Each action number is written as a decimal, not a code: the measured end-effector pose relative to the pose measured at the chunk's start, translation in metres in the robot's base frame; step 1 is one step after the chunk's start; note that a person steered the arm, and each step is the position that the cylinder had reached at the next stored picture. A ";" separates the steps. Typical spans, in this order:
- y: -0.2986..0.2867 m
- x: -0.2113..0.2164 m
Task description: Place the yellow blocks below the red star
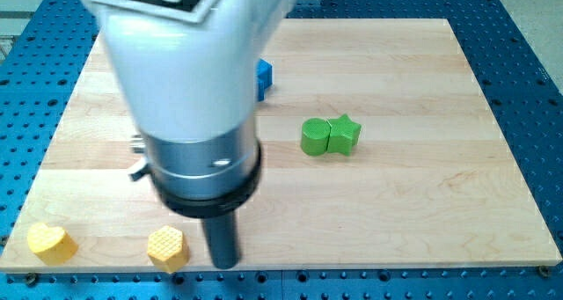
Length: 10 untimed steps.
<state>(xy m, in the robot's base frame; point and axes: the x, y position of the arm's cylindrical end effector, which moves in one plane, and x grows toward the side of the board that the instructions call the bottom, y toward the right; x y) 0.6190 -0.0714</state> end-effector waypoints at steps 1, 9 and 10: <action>-0.037 0.000; -0.122 -0.033; -0.123 -0.058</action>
<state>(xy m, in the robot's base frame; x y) 0.5612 -0.1945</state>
